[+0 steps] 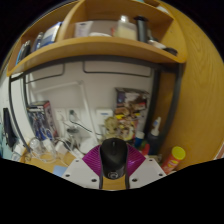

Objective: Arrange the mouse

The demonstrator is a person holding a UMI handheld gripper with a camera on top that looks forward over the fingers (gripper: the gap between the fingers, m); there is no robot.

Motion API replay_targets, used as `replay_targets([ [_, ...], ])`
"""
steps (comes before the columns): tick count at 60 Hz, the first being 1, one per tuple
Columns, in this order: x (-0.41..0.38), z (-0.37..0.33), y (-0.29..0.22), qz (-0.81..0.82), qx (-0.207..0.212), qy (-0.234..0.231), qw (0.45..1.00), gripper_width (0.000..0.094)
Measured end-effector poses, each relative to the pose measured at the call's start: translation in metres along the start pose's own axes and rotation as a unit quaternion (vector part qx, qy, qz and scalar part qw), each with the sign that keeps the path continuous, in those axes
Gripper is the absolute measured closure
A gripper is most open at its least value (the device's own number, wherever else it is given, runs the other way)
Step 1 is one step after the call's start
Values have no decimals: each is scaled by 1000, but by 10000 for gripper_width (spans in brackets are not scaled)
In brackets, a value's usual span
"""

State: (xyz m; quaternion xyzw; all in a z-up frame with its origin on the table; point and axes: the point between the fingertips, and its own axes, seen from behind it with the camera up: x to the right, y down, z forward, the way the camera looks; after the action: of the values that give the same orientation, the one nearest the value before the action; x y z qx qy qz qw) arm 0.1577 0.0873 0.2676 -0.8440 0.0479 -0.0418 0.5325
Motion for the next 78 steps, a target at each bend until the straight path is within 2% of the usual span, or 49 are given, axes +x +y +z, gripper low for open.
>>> replay_targets([
  [4,-42,0,-9,-4,8,-17,1000,641],
  [7,-76,6,4,-9,0,-30,1000,641],
  [15,-154,29,74,-12,-63,-68,996,641],
  [19,-179,45,118,-19,-99,-71,992,642],
  [28,-204,75,206,-35,-164,-73,983,643],
  [35,-202,88,242,-37,-192,-66,978,637],
  [36,-202,89,246,-37,-196,-67,978,560],
  [37,-202,89,250,-36,-201,-67,977,612],
  [42,-202,90,264,-29,-220,-73,972,542],
  [52,-202,90,264,-27,-221,-72,972,426],
  [53,-200,89,264,-30,-222,-68,972,309],
  [54,-197,87,263,-33,-222,-63,972,308],
  [57,-193,82,257,-45,-218,-54,974,177],
  [58,-192,80,254,-48,-216,-52,974,184],
  [60,-191,75,247,-51,-211,-49,975,140],
  [68,-194,44,204,-40,-189,-45,980,134],
  [78,-196,-12,124,-32,-142,-38,989,127],
])
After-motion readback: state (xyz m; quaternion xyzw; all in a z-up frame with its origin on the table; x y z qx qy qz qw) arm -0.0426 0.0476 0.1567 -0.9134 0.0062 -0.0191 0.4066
